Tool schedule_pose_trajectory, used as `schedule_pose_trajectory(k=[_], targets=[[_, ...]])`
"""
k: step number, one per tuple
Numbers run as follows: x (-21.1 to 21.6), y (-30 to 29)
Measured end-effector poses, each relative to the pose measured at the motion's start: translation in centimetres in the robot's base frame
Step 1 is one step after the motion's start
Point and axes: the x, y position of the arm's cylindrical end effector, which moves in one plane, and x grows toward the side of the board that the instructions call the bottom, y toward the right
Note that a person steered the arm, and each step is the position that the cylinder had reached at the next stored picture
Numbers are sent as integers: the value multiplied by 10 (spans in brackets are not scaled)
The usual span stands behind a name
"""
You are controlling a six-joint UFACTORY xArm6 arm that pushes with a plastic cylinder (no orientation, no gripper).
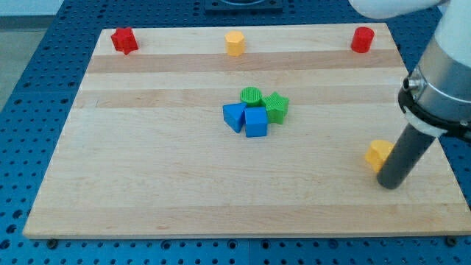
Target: Push yellow heart diagonally above green star
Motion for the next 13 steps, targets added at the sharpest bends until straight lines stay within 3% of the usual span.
schedule_pose_trajectory(k=[13], targets=[[-192,-13]])
